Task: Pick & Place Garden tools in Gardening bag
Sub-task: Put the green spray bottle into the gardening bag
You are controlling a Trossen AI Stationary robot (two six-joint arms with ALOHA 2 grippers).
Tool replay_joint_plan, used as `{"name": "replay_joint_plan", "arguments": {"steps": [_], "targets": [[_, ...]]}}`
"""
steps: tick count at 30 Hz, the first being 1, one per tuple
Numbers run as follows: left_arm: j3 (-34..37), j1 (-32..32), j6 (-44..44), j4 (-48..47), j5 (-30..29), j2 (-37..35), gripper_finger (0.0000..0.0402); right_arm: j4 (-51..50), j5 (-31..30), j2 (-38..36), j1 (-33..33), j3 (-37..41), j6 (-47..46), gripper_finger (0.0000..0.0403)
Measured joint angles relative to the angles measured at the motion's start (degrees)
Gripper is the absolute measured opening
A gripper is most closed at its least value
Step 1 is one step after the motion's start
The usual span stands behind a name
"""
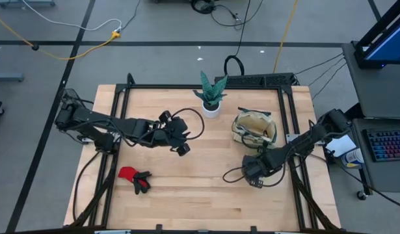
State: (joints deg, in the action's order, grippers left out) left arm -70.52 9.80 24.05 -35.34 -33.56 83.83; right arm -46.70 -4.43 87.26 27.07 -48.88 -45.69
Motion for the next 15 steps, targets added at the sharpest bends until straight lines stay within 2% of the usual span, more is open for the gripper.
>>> {"name": "replay_joint_plan", "arguments": {"steps": [7, 11, 15], "targets": [[0.0, 0.0, -1.3, 0.0, 0.0, 0.0, 0.0152, 5.8, 0.1, -3.1, 0.0, 0.0, -2.2, 0.0035], [0.0, 0.0, -1.5, -0.2, 0.1, 0.0, 0.0152, 11.6, 0.0, -7.9, 0.2, 0.0, -3.6, 0.0038], [0.0, 0.0, -1.9, -0.2, 0.1, 0.0, 0.0152, 18.2, -0.3, -13.5, 0.4, 0.0, -0.8, 0.0030]]}}
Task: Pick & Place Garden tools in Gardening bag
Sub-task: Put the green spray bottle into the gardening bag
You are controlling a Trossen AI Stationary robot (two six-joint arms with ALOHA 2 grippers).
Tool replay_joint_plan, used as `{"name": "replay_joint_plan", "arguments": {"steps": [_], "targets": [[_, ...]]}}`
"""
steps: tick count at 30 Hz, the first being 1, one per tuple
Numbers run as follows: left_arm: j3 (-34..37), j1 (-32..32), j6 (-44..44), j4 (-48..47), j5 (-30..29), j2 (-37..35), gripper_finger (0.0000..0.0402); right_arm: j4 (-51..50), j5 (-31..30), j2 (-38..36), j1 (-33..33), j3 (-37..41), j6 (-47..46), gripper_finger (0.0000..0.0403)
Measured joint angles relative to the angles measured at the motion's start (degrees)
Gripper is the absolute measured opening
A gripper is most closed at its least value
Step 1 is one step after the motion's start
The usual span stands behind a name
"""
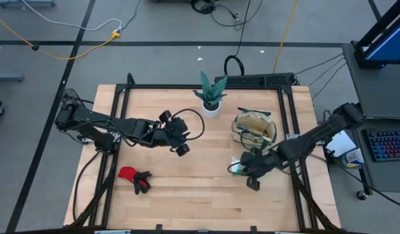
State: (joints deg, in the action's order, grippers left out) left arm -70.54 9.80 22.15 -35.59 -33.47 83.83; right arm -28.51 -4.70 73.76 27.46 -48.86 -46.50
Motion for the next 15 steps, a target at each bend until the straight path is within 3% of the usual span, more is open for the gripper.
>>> {"name": "replay_joint_plan", "arguments": {"steps": [7, 15], "targets": [[0.0, 0.0, 0.0, -0.6, 0.0, 0.0, 0.0152, 6.1, -3.3, -7.9, 0.0, 0.0, 6.1, 0.0030], [0.0, 0.0, -1.3, -0.8, 0.2, 0.0, 0.0152, 17.1, -5.7, -11.5, 0.0, 0.0, 14.3, 0.0033]]}}
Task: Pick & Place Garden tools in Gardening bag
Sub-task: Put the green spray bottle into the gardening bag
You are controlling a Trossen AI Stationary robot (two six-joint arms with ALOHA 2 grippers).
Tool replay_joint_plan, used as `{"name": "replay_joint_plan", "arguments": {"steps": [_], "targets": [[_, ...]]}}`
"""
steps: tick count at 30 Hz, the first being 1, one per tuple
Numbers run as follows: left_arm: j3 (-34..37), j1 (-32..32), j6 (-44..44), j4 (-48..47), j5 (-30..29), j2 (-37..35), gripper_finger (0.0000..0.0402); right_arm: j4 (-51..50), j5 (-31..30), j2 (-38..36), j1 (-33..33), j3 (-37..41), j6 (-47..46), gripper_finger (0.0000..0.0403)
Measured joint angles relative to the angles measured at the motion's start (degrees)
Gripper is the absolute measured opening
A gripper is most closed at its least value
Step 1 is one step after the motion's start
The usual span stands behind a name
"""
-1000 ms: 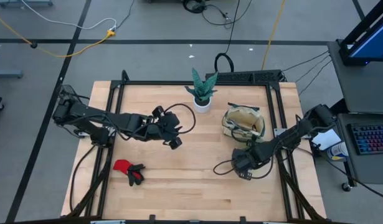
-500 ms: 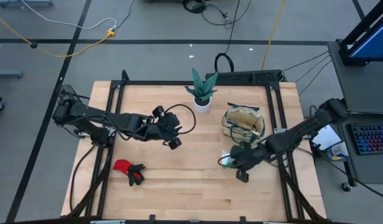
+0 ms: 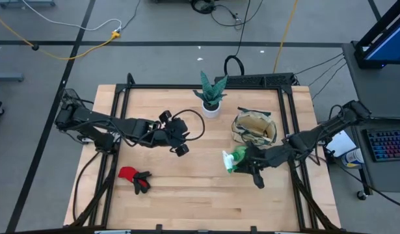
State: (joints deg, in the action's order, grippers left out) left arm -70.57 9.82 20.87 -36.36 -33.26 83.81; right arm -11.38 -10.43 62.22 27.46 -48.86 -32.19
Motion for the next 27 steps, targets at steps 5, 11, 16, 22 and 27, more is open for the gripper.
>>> {"name": "replay_joint_plan", "arguments": {"steps": [5, 11, 16, 22, 27], "targets": [[0.0, 0.0, -0.2, 0.0, 0.0, 0.0, 0.0152, 6.8, 0.1, 0.1, 0.0, 0.0, 7.7, 0.0031], [0.0, 0.0, -0.2, -0.1, 0.0, 0.0, 0.0152, 11.2, -1.6, 0.1, -0.7, 0.0, 15.2, 0.0032], [0.0, 0.0, -0.2, -0.1, 0.0, 0.0, 0.0152, 11.1, -5.7, 0.1, -2.8, 0.0, 19.2, 0.0033], [0.0, 0.0, -0.1, -0.1, 0.0, 0.0, 0.0152, 11.0, -8.9, -0.6, -6.3, 0.0, 18.9, 0.0031], [0.0, 0.0, -0.2, 0.0, 0.0, 0.0, 0.0152, 6.8, -4.2, -4.2, -9.8, 0.0, 18.6, 0.0032]]}}
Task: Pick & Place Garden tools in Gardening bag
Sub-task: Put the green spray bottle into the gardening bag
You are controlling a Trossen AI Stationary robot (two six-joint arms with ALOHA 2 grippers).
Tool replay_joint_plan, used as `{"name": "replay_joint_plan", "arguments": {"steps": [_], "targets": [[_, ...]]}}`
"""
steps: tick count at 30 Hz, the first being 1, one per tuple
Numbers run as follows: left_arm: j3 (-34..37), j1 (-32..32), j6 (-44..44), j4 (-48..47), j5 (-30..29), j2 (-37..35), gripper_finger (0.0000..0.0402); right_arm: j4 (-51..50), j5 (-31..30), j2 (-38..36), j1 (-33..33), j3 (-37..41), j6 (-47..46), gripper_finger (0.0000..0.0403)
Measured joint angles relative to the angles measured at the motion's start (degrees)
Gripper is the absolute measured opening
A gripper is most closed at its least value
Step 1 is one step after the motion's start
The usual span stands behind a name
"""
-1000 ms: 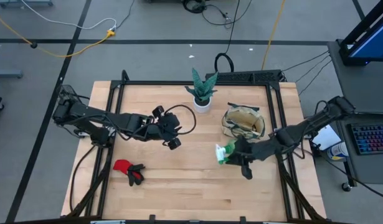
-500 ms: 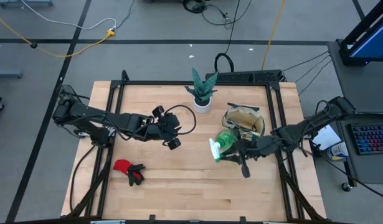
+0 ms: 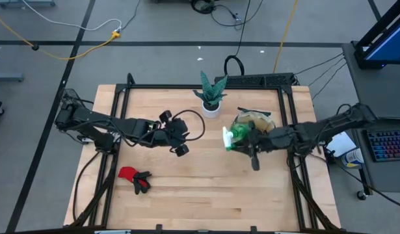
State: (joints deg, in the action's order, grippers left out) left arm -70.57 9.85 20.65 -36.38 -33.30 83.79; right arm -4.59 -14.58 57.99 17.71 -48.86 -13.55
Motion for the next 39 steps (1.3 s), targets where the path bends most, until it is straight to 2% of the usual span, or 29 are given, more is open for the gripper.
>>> {"name": "replay_joint_plan", "arguments": {"steps": [7, 12, 15, 19, 24, 26, 29, 39], "targets": [[0.0, 0.0, -8.0, 2.6, 0.7, 0.0, 0.0152, -10.1, 3.8, -8.6, -5.0, 0.0, -1.5, 0.0031], [0.0, -0.2, -17.6, 12.7, 3.0, 0.0, 0.0152, -10.1, 8.8, -12.7, -9.3, 1.5, 0.4, 0.0032], [0.0, -0.3, -22.5, 19.5, 5.8, 0.0, 0.0152, -11.2, 9.1, -14.3, -12.3, 4.4, 0.2, 0.0031], [0.0, -0.3, -23.7, 23.5, 8.1, 0.0, 0.0152, -10.5, 13.0, -15.9, -17.2, 8.6, -2.2, 0.0031], [0.0, -0.4, -23.5, 22.7, 8.1, 0.0, 0.0152, -9.8, 15.3, -16.6, -23.0, 11.4, -2.1, 0.0031], [0.0, -0.4, -23.5, 22.7, 8.1, 0.0, 0.0152, -9.8, 18.3, -16.3, -25.6, 12.3, -2.1, 0.0031], [0.0, -0.4, -23.5, 22.8, 8.1, 0.0, 0.0152, -5.0, 23.9, -15.7, -28.7, 15.1, -2.5, 0.0031], [0.0, -0.4, -23.2, 22.4, 8.1, 0.0, 0.0152, 21.6, 41.9, -14.3, -38.7, 28.4, -8.3, 0.0032]]}}
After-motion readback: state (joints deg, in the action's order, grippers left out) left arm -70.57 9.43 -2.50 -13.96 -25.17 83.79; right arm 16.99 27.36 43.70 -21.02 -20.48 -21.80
